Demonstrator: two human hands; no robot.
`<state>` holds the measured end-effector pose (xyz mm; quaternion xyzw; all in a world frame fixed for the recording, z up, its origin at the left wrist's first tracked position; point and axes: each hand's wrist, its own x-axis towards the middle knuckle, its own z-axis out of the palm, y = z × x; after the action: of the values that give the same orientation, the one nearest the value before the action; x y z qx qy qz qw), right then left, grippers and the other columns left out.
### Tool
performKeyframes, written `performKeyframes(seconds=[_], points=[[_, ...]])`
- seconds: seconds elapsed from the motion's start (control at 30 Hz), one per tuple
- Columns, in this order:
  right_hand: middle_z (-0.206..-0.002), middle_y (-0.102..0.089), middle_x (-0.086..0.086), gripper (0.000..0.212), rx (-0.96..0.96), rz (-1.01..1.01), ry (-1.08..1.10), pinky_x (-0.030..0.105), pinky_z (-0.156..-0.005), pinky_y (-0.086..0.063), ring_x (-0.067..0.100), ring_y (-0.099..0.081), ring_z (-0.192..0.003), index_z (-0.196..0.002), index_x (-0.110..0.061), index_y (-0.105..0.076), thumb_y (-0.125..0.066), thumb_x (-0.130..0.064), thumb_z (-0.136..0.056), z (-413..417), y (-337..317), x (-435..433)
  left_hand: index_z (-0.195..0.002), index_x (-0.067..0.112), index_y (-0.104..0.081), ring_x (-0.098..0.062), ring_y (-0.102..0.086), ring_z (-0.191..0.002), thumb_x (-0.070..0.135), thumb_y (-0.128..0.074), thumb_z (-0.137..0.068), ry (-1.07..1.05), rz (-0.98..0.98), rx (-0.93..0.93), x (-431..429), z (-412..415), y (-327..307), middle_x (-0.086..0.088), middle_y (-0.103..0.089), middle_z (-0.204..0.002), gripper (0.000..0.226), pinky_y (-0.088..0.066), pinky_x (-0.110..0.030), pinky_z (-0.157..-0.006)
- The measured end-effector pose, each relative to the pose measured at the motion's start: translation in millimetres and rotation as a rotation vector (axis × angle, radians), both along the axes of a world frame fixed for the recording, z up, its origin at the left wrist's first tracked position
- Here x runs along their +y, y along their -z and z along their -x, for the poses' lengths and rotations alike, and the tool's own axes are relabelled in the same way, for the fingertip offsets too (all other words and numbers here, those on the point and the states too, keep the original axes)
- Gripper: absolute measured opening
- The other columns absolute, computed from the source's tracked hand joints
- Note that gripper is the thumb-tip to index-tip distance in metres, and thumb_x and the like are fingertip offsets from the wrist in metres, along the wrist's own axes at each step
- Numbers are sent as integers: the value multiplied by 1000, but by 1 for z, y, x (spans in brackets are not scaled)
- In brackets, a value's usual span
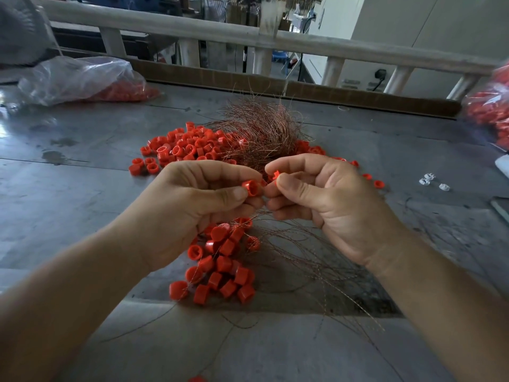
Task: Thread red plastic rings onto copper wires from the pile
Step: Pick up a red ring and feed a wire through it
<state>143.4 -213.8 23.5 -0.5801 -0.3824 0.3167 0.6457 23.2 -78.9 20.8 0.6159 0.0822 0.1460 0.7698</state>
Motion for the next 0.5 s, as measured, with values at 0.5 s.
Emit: performKeyframes(seconds=[0.5], points=[[-81,-68,-11,19,-593,-71,204,16,-70,-53,3,-66,-75,-84,-26,-65,-70,-18,-68,16,5,3,-71,19,-74,-15,-70,-66,12,-65,-53,-88,-151,-35,-5,-2,3,-5,-71,-67,22,-54,-18,-60]])
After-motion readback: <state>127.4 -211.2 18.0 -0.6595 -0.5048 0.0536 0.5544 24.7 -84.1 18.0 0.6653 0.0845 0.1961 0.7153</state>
